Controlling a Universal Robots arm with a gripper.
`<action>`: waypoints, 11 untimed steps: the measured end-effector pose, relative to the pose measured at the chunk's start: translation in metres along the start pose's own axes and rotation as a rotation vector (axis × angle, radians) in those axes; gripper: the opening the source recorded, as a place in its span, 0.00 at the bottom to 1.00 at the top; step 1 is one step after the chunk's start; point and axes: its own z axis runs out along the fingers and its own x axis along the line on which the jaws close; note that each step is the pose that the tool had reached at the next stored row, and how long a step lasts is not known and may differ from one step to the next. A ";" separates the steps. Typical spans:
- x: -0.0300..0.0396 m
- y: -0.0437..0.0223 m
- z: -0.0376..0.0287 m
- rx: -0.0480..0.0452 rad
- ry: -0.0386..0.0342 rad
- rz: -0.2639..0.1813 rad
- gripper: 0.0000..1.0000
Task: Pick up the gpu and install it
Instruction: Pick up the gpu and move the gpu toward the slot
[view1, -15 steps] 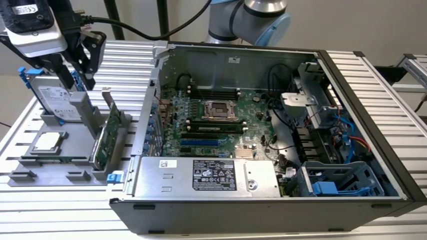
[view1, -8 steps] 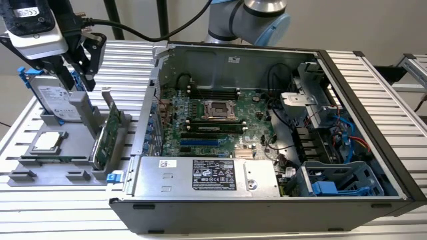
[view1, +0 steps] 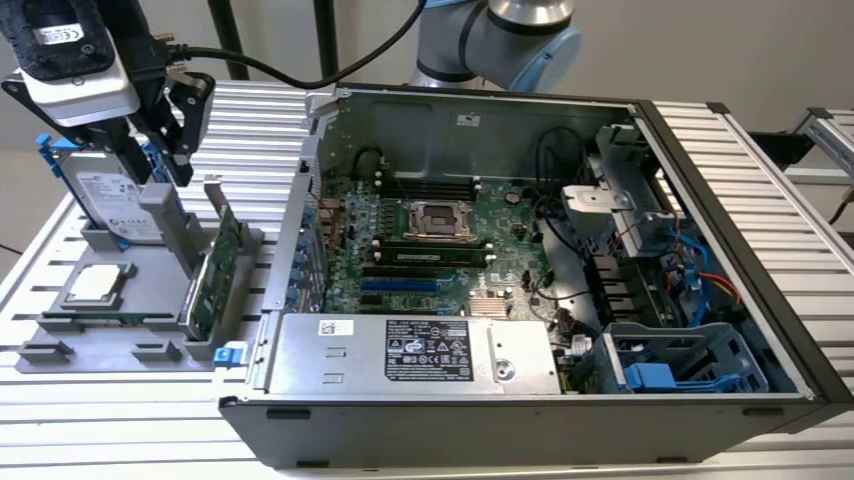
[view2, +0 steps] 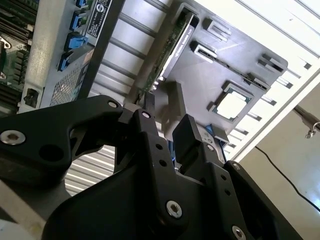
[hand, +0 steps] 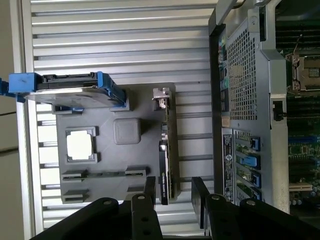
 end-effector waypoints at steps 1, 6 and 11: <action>-0.0001 0.0000 0.0002 -0.0001 -0.0001 0.000 1.00; 0.0000 -0.0002 0.0028 0.0000 0.0000 0.000 1.00; 0.0001 -0.0002 0.0036 0.0001 0.0001 0.000 1.00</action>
